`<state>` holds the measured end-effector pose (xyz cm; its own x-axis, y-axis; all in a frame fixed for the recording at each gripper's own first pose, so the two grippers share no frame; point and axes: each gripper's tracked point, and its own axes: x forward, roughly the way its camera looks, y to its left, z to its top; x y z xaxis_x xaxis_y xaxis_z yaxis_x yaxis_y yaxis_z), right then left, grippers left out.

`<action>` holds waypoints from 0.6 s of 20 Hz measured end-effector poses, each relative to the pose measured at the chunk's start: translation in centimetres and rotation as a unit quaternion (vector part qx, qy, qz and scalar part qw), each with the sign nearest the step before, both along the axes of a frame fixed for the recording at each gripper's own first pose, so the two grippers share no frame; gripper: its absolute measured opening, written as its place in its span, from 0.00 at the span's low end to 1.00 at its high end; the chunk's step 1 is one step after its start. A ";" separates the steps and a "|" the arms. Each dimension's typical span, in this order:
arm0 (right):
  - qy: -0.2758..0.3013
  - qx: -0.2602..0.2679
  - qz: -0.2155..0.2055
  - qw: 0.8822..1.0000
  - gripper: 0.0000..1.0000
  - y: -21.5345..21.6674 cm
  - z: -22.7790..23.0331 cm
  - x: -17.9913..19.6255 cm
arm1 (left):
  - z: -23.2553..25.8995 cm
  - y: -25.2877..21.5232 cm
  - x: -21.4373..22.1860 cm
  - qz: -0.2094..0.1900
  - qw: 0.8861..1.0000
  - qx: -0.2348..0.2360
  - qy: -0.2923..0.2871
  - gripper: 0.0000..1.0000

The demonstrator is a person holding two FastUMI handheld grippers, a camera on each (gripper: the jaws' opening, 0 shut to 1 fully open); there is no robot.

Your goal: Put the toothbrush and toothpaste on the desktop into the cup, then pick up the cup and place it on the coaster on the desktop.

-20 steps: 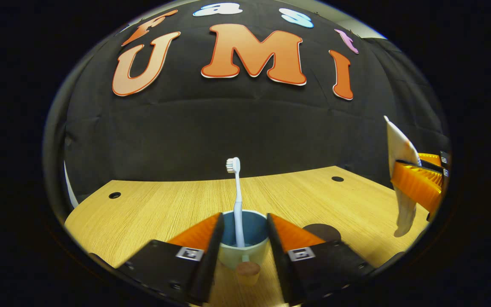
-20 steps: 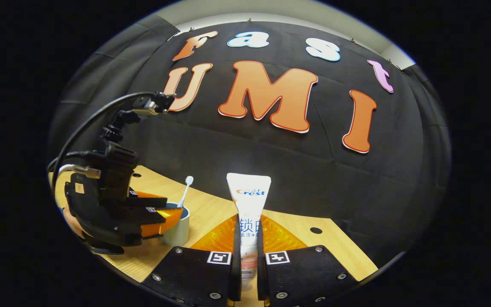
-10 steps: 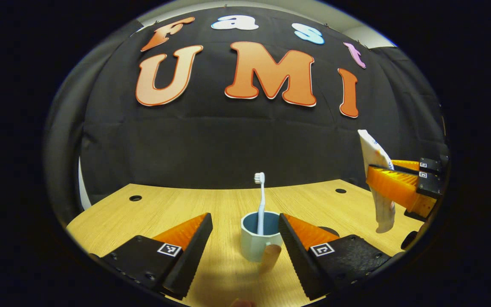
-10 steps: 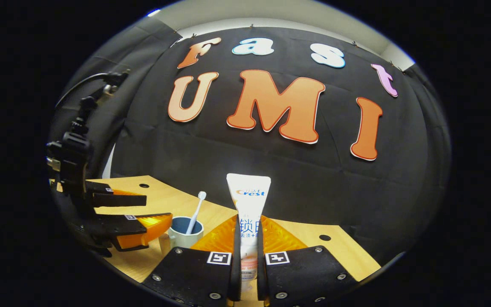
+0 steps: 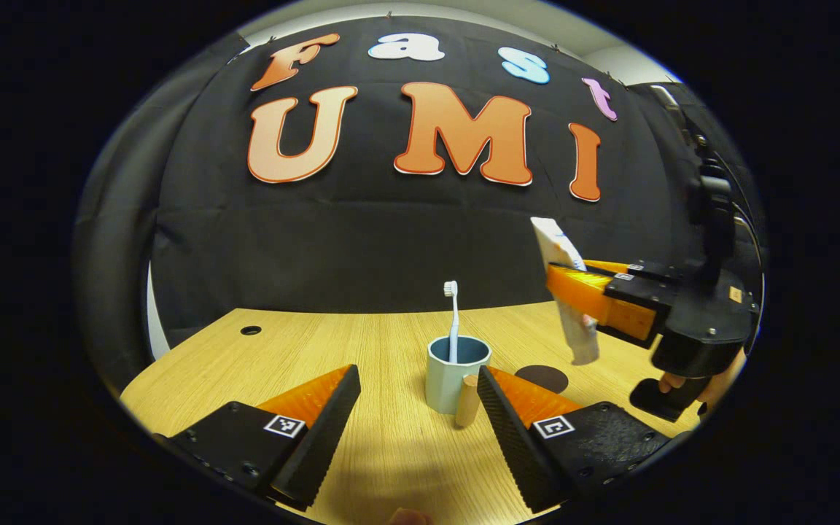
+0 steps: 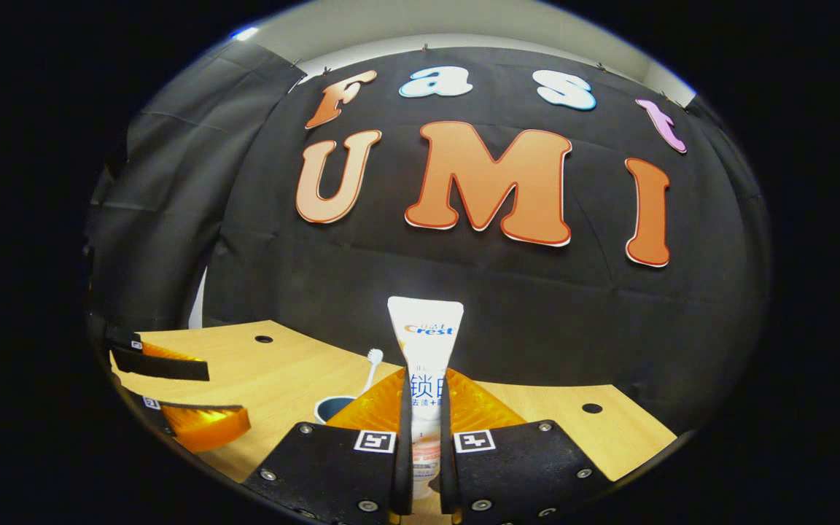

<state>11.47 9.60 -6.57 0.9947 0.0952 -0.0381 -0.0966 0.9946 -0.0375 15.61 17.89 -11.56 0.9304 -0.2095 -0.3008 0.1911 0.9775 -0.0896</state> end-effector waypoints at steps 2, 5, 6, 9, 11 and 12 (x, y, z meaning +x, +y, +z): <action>-0.004 0.010 0.011 1.000 0.15 1.1 0.5 0.9 | 0.3 0.5 -0.8 0.001 1.000 0.008 -0.002 0.98; -0.014 0.031 0.027 0.999 0.15 2.8 1.3 2.5 | 0.4 1.4 -1.6 0.007 1.000 0.015 -0.003 0.98; -0.018 0.035 0.032 0.999 0.15 3.3 1.5 3.0 | 0.2 1.9 -1.9 0.012 1.000 0.016 -0.002 0.97; -0.033 0.048 0.047 0.997 0.15 4.9 1.9 4.1 | -1.0 2.8 -2.4 0.023 1.000 0.008 0.009 0.98; -0.041 0.047 0.055 0.997 0.15 5.8 2.0 4.8 | -1.8 3.6 -2.8 0.030 0.999 0.009 0.017 0.97; -0.044 0.047 0.061 0.996 0.15 6.3 1.8 5.1 | -2.0 3.9 -2.8 0.034 0.999 0.012 0.018 0.98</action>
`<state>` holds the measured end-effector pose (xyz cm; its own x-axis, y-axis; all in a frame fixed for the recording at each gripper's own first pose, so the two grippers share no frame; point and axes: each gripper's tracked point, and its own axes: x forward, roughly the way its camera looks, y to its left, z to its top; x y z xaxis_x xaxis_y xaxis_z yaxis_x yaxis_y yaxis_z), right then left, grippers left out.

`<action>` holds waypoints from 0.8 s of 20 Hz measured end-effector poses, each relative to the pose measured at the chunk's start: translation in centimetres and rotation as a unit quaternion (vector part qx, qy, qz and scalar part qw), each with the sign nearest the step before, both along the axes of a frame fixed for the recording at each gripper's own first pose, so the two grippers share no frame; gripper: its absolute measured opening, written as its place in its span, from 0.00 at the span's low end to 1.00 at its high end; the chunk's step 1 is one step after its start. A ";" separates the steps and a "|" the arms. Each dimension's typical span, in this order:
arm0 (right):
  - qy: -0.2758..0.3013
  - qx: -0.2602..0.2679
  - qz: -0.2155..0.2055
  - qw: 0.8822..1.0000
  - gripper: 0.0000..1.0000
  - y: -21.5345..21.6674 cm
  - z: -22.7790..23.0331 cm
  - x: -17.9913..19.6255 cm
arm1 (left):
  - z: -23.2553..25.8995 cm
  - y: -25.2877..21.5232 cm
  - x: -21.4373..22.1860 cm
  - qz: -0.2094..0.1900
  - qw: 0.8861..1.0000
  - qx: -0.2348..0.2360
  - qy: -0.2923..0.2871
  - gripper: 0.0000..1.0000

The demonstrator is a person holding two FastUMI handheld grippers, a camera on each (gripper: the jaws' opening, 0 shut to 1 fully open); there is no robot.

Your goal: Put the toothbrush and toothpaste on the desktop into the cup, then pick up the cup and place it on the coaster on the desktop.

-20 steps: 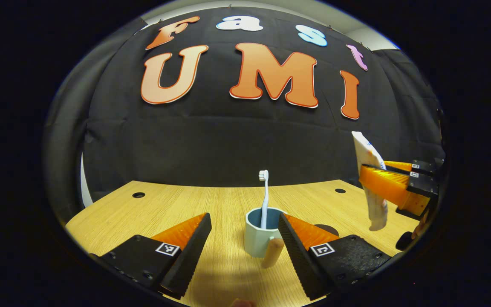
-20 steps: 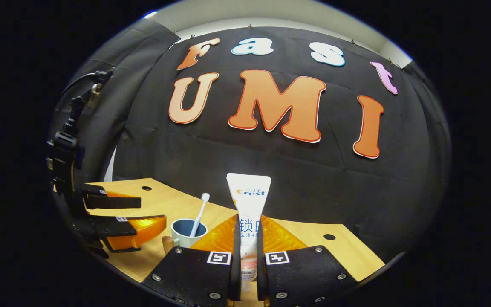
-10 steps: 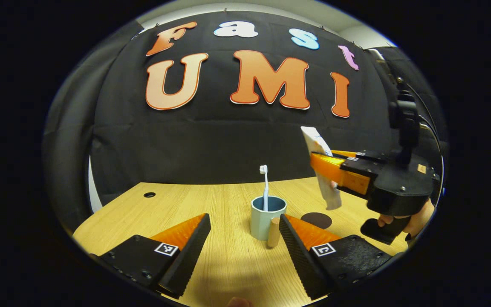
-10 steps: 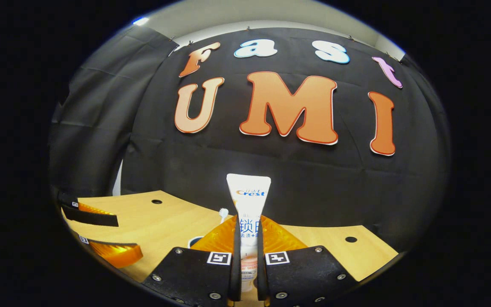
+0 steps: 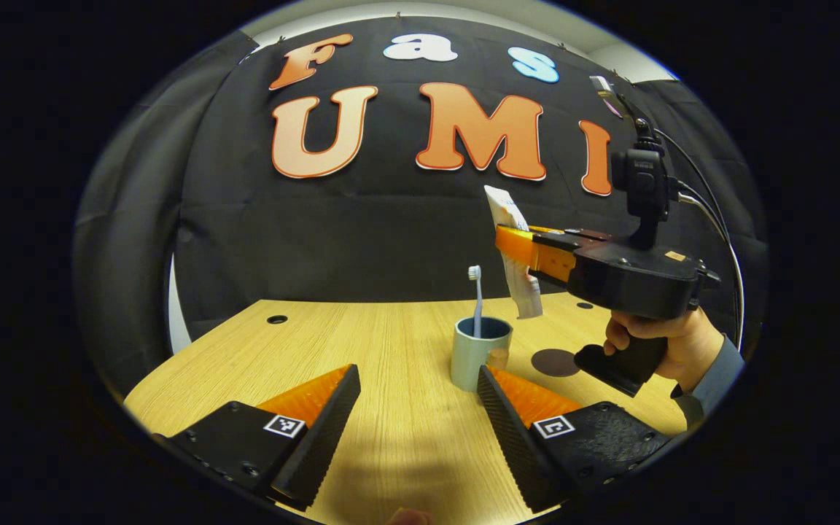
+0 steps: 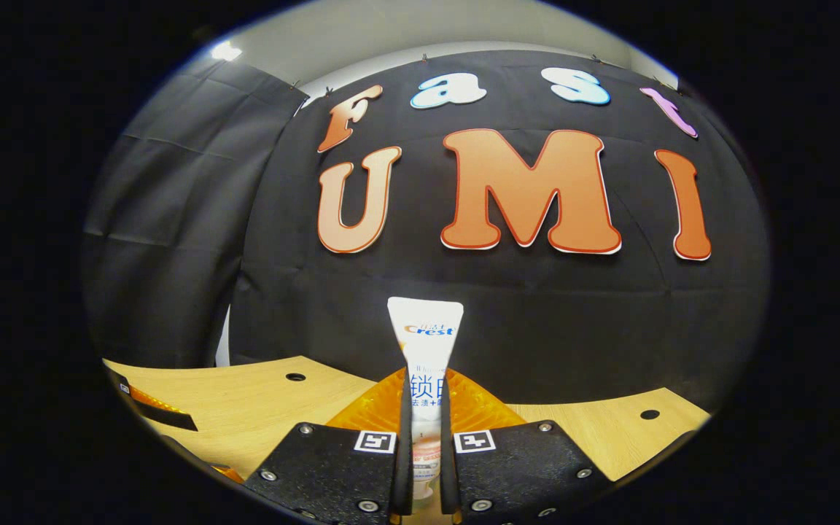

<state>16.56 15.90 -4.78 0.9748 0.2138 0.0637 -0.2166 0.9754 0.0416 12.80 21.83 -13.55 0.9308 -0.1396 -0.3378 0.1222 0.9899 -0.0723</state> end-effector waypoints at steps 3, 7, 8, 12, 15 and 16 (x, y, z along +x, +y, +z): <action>-0.009 0.003 0.009 1.000 0.15 0.9 -0.8 1.1 | -0.8 0.7 -0.2 0.007 1.000 -0.002 0.002 0.98; -0.015 0.007 0.021 1.000 0.15 1.8 -2.2 2.4 | -1.8 1.0 -0.6 0.013 1.000 -0.001 0.012 0.98; -0.014 0.006 0.021 1.000 0.15 1.9 -2.6 2.8 | -2.4 1.2 -0.5 0.013 1.000 -0.002 0.014 0.98; -0.001 0.002 0.030 1.000 0.19 2.4 -4.6 3.8 | -2.7 1.3 -0.6 0.018 1.000 -0.004 0.017 0.98; 0.007 -0.011 0.034 0.999 0.16 2.6 -6.0 3.9 | -3.2 1.3 -0.6 0.020 1.000 -0.006 0.019 0.98; 0.013 -0.014 0.035 0.999 0.16 2.8 -6.7 3.8 | -3.3 1.3 -0.6 0.021 1.000 -0.005 0.021 0.98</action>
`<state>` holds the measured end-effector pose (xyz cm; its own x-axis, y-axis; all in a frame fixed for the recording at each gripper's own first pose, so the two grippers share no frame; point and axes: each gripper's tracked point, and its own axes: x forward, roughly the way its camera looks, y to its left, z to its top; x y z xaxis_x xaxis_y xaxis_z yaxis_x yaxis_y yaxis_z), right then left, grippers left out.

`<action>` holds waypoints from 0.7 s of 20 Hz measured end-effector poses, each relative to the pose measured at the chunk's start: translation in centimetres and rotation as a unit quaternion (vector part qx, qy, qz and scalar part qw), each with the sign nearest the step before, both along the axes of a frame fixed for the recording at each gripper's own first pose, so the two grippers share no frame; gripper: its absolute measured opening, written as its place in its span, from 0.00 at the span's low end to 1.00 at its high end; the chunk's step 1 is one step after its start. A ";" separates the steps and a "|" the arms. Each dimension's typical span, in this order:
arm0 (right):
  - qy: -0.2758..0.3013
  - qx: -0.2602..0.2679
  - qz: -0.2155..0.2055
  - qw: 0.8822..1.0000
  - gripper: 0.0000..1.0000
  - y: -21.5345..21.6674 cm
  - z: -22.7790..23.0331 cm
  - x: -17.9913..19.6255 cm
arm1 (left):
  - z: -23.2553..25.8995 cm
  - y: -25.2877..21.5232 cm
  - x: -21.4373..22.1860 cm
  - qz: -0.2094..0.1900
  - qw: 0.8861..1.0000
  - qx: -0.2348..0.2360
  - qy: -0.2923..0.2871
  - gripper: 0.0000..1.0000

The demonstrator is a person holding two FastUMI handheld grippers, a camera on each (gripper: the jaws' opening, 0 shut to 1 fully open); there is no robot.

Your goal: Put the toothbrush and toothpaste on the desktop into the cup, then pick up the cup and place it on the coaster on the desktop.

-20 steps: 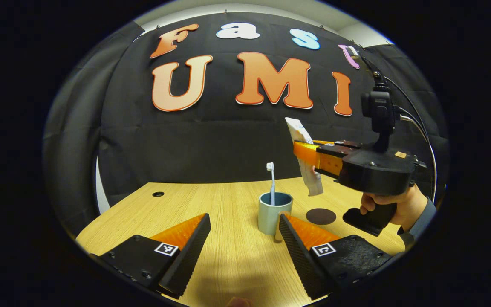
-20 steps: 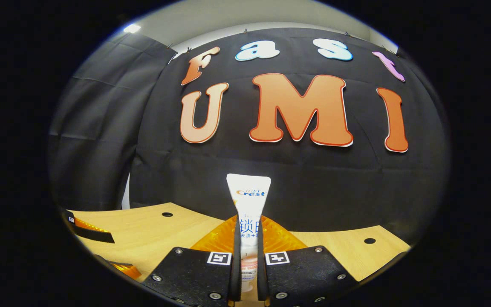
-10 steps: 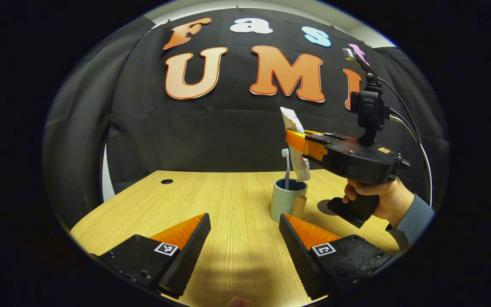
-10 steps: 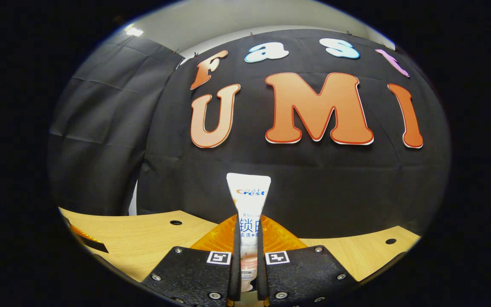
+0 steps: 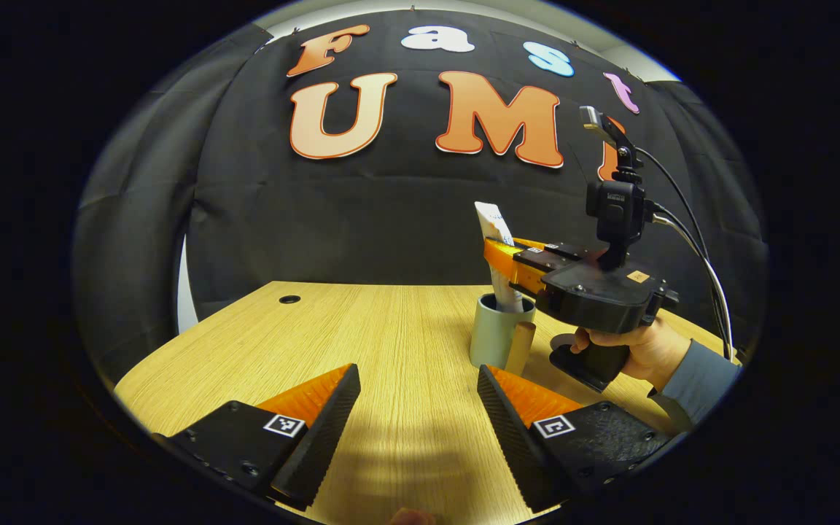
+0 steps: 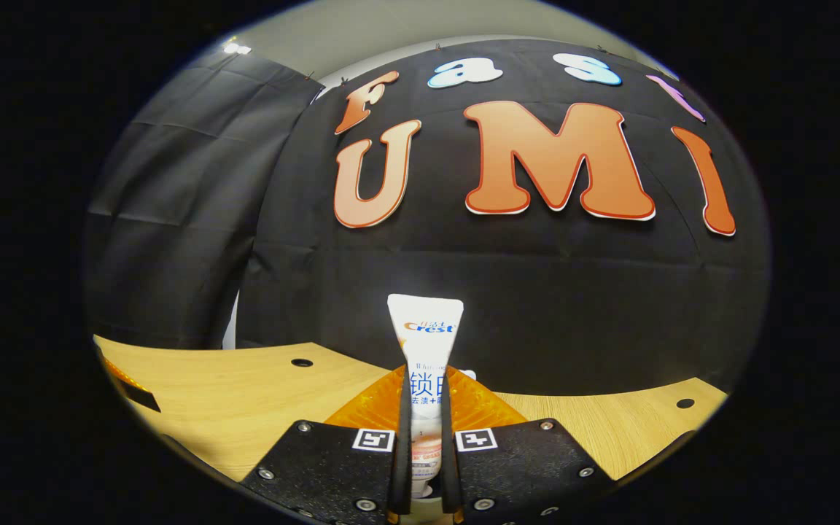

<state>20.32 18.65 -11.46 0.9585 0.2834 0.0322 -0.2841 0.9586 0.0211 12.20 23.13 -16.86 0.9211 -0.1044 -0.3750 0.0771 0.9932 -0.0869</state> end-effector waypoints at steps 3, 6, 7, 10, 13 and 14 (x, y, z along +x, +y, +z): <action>0.012 -0.015 0.001 1.000 0.20 0.0 -1.2 -0.4 | -0.4 -0.5 -0.1 0.000 1.000 -0.002 0.004 0.98; 0.021 -0.025 0.004 0.999 0.22 0.5 -2.0 -0.8 | -1.0 -0.6 -0.3 0.003 1.000 -0.003 0.014 0.98; 0.023 -0.032 0.006 0.999 0.22 0.7 -2.2 -0.9 | -0.9 -0.7 -0.3 0.004 1.000 -0.004 0.014 0.98; 0.027 -0.060 0.011 0.998 0.23 1.2 -2.9 -1.5 | -1.0 -0.9 -0.4 0.007 1.000 -0.003 0.014 0.98; 0.023 -0.068 0.003 0.997 0.27 0.5 -2.6 -2.1 | -1.1 -1.3 -0.5 0.005 1.000 -0.003 0.018 0.98; 0.027 -0.066 0.001 0.997 0.29 0.3 -2.6 -2.3 | -1.0 -1.4 -0.5 0.004 1.000 -0.003 0.019 0.98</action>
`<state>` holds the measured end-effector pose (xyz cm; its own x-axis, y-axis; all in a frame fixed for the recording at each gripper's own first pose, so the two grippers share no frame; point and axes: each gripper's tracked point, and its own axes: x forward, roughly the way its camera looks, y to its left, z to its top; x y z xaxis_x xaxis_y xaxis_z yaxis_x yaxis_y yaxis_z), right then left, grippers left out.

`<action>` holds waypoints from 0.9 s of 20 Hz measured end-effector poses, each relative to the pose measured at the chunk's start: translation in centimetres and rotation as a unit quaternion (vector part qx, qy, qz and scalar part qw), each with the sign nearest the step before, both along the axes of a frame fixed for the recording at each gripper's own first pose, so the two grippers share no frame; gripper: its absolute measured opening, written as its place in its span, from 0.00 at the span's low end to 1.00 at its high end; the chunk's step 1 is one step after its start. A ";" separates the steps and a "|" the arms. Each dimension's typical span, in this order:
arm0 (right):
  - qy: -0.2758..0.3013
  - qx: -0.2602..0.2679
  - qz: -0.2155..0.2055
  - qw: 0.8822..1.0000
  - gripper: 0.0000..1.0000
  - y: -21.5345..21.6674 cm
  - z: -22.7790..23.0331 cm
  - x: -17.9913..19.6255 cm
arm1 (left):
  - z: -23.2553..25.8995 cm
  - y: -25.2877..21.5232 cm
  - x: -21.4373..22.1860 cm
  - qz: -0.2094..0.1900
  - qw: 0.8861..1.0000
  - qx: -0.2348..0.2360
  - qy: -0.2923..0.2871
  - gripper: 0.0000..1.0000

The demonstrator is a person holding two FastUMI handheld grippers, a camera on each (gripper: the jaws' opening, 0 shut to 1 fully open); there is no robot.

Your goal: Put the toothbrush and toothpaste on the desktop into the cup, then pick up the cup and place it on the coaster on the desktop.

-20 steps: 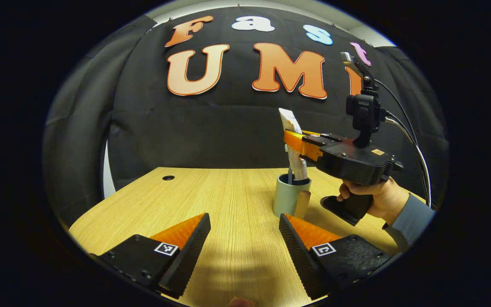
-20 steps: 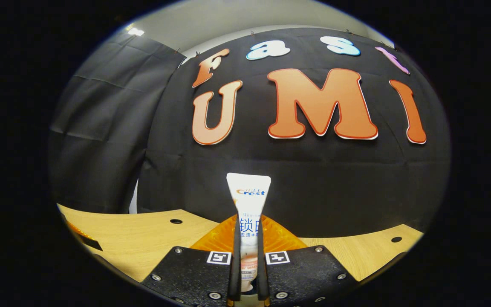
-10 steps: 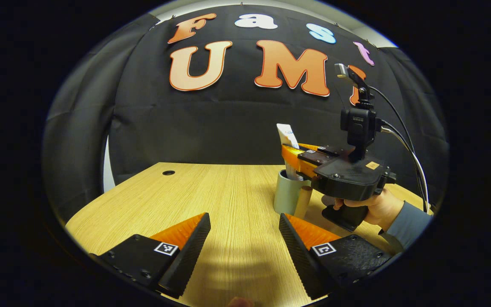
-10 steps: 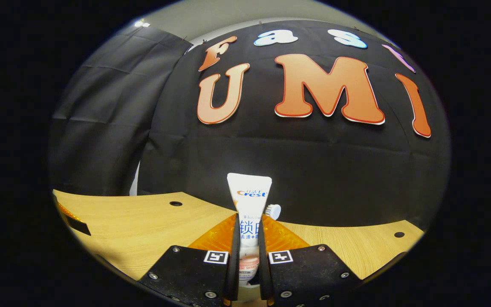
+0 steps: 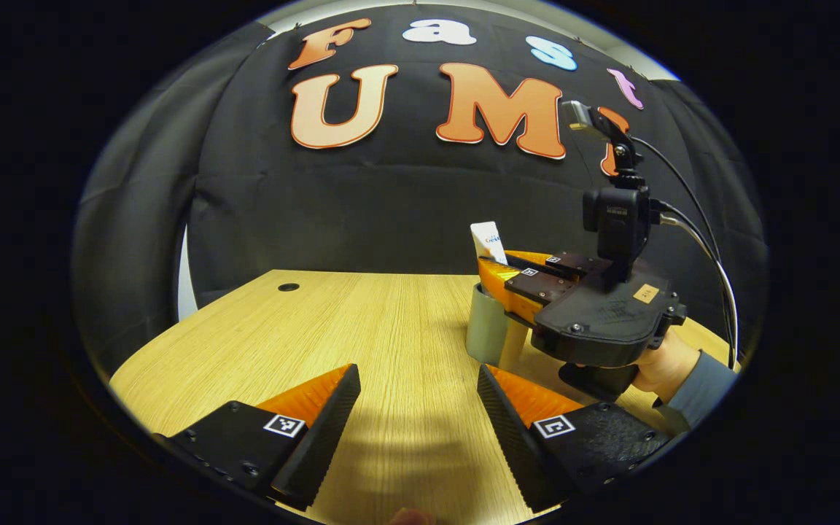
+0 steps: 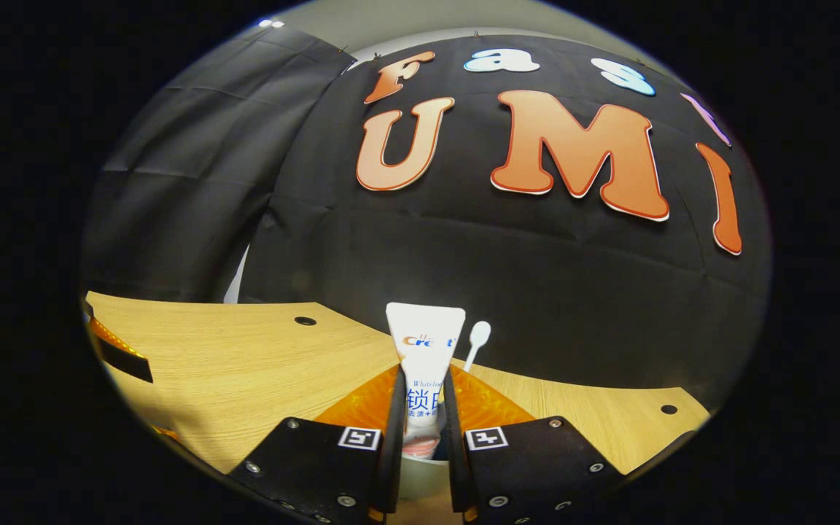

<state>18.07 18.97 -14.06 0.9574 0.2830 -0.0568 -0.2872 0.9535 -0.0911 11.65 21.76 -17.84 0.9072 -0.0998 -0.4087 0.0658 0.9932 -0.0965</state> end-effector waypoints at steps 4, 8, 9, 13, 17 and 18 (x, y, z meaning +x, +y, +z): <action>0.007 0.019 -0.019 1.000 0.37 -2.0 1.3 -1.2 | 0.5 -1.1 0.0 -0.011 1.000 -0.008 0.005 0.98; 0.019 0.027 -0.029 0.999 0.53 -4.3 2.7 -3.2 | 1.0 -3.3 1.0 -0.028 0.998 -0.042 0.029 0.98; 0.024 0.031 -0.030 0.999 0.64 -4.8 3.3 -3.8 | 1.2 -4.0 1.4 -0.034 0.997 -0.051 0.039 0.97; 0.021 0.028 -0.047 0.998 0.77 -7.9 5.6 -6.0 | 2.4 -6.4 3.1 -0.054 0.993 -0.068 0.078 0.98; 0.014 0.027 -0.051 0.998 0.84 -10.6 8.1 -8.1 | 3.8 -8.6 5.2 -0.067 0.987 -0.086 0.121 0.98; 0.014 0.028 -0.052 0.998 0.84 -11.4 8.8 -8.6 | 4.2 -9.0 5.7 -0.068 0.985 -0.090 0.128 0.98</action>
